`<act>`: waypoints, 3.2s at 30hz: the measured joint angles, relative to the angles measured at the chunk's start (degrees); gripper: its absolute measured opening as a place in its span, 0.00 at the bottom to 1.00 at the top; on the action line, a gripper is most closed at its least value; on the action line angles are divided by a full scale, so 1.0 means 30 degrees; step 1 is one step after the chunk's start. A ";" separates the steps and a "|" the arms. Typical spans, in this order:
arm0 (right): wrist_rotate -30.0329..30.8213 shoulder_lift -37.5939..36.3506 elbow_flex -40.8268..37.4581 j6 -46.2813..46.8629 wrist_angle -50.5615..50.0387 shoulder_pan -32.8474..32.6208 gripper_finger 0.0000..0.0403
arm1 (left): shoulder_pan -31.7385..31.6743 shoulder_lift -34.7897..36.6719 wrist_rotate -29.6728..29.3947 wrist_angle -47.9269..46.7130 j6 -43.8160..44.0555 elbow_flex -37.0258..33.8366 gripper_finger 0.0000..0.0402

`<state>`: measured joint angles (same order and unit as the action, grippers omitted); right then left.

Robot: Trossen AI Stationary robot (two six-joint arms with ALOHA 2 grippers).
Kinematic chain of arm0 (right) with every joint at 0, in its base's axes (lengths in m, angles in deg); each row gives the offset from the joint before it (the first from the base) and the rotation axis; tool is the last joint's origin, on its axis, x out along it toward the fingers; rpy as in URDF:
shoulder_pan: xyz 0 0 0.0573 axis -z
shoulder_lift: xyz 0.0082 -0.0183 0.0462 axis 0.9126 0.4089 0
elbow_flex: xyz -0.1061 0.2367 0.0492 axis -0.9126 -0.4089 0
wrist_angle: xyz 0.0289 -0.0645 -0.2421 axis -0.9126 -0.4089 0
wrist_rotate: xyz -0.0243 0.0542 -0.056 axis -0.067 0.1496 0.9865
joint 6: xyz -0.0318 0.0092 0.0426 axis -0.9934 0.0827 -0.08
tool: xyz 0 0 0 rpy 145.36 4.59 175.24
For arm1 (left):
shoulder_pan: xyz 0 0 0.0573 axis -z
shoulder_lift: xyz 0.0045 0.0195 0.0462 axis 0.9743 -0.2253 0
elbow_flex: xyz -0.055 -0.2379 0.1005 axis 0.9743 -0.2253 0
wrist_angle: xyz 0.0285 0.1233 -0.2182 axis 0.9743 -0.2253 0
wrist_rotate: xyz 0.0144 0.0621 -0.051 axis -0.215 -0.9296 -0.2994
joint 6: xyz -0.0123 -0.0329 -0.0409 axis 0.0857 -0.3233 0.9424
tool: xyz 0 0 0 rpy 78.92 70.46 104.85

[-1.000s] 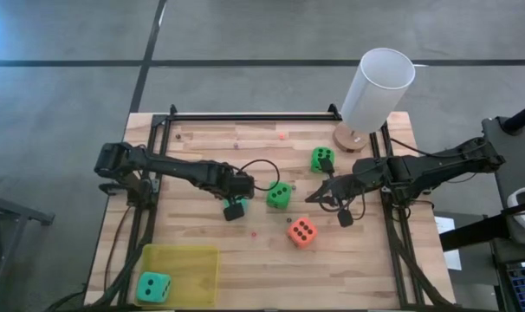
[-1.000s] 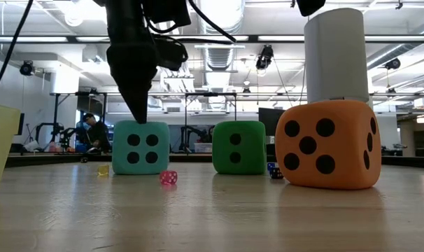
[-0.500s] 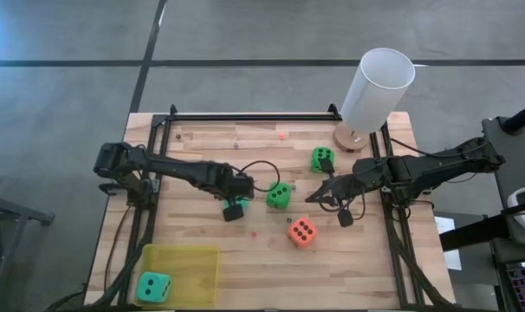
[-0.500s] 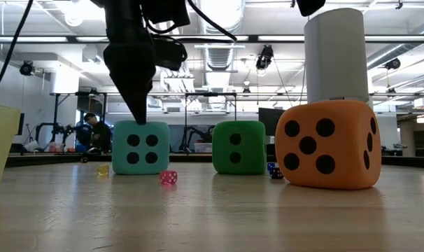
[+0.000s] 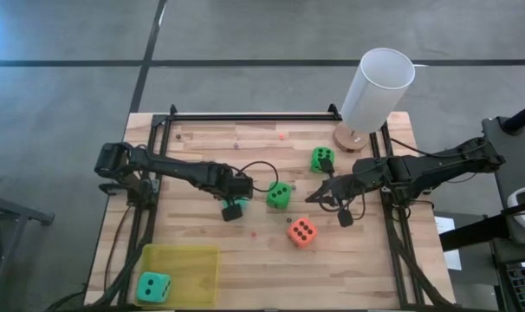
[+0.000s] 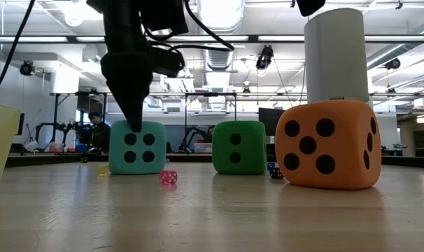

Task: Pick & Place Dice
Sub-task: Put the large blue dice into the yellow bin

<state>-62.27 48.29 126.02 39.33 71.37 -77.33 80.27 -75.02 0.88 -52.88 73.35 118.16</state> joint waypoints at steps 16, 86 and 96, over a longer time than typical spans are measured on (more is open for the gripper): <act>0.0001 0.0000 0.0000 0.0015 0.0000 0.0001 0.02 | -0.0007 0.0015 -0.0171 0.0345 0.4379 -0.0197 1.00; 0.0007 0.0000 0.0000 0.0021 0.0000 0.0001 0.02 | 0.0000 0.0022 -0.0446 0.0695 0.5102 -0.0240 0.92; 0.0005 0.0000 0.0000 0.0028 -0.0007 -0.0006 0.02 | 0.0000 0.0671 -0.0431 -0.0394 0.4600 0.0328 0.93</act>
<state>-62.26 48.29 126.02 39.41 71.35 -77.35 80.27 -73.00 -0.41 -54.06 87.15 119.14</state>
